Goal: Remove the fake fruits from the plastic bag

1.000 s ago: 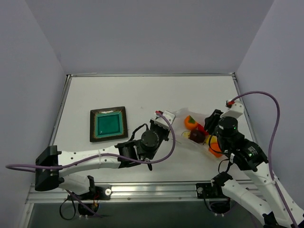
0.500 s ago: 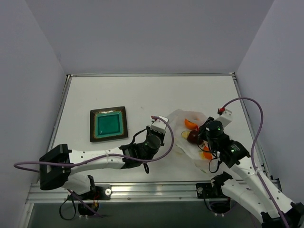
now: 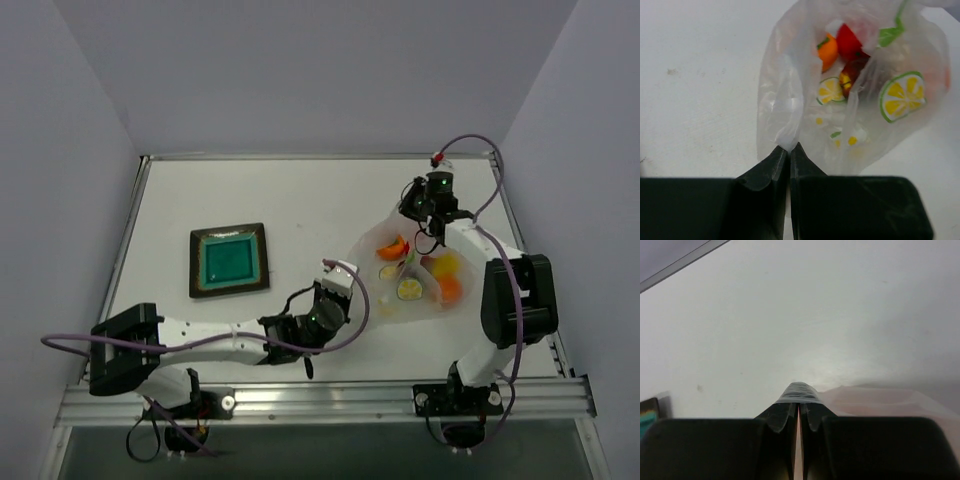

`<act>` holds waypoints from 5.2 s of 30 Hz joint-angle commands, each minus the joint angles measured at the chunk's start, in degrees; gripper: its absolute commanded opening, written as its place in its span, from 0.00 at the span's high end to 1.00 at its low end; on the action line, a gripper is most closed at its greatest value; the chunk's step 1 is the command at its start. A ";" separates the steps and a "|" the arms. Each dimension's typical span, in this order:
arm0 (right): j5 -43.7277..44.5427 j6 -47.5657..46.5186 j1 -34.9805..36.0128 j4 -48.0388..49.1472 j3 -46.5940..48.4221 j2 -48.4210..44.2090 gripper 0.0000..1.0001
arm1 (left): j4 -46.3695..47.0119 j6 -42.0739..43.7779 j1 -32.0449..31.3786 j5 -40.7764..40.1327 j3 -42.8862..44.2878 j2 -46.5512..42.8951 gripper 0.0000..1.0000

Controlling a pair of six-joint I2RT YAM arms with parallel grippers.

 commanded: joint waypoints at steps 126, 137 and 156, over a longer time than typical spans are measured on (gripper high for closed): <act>13.93 2.97 8.35 -18.55 -27.43 -54.30 0.84 | -7.27 0.71 14.91 41.95 26.39 11.45 0.66; 13.05 2.79 8.44 -17.85 -26.55 -54.74 0.84 | -15.51 -2.46 17.81 26.33 11.45 -19.83 0.67; 11.02 0.59 9.23 -21.37 -22.16 -55.98 0.82 | -25.65 -18.98 50.42 9.10 -6.31 -18.48 0.57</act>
